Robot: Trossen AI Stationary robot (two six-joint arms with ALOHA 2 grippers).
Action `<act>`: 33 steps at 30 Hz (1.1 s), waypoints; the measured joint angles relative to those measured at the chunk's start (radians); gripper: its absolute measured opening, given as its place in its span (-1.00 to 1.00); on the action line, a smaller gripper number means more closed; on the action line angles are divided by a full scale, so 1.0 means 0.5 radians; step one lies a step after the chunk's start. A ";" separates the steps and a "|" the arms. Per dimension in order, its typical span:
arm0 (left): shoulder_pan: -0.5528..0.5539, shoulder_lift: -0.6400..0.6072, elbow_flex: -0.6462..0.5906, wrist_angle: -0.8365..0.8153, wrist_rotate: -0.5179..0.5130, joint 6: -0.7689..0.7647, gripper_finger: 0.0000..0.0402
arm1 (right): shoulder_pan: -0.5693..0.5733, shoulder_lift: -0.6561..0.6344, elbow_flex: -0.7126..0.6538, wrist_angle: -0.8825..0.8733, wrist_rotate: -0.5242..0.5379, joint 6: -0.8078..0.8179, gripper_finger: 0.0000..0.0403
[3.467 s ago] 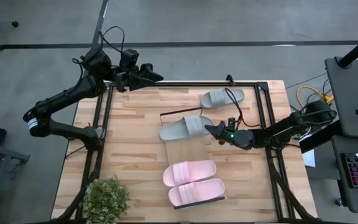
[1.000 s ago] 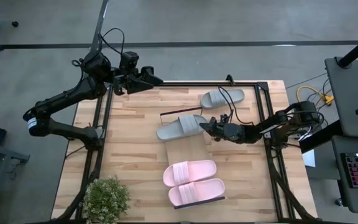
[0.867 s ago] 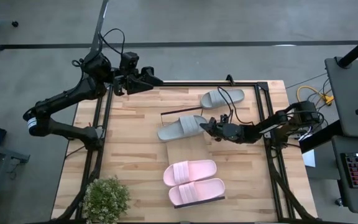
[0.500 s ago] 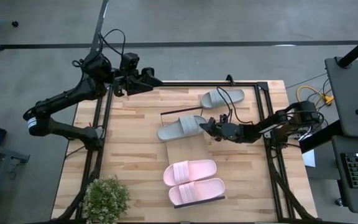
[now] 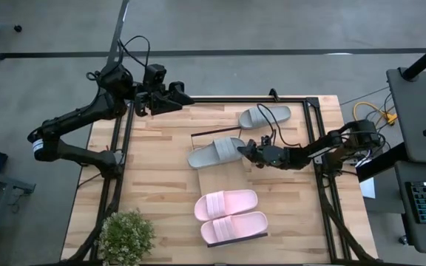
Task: Pick and place slides into the shelf
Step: Put the bottom gray slide on the shelf
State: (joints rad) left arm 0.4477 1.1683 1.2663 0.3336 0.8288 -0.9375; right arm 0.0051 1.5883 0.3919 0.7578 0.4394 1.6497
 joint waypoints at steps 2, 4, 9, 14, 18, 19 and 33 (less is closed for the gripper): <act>-0.006 0.000 0.000 0.000 0.001 0.000 0.30 | 0.000 0.000 0.003 0.000 -0.004 0.000 -0.44; -0.010 0.001 -0.001 0.000 0.001 0.000 0.30 | 0.000 0.000 0.009 -0.004 -0.021 -0.004 -0.39; -0.010 0.001 -0.002 0.000 0.001 0.000 0.30 | -0.003 0.000 0.019 -0.076 -0.086 -0.010 -0.25; -0.011 0.001 -0.002 0.000 0.006 0.001 0.30 | -0.004 0.000 0.019 -0.095 -0.109 -0.013 -0.15; -0.011 -0.001 -0.002 0.000 0.007 0.001 0.30 | -0.018 -0.003 0.019 -0.095 -0.147 -0.021 -0.09; -0.011 -0.002 -0.002 0.000 0.007 0.001 0.30 | -0.026 -0.004 0.019 -0.095 -0.178 -0.038 -0.09; -0.013 -0.001 -0.003 -0.002 0.037 0.001 0.30 | -0.040 -0.040 0.023 -0.204 -0.260 -0.103 -0.08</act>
State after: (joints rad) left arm 0.4412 1.1679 1.2648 0.3328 0.8473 -0.9368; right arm -0.0148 1.5681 0.4035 0.6557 0.3095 1.5982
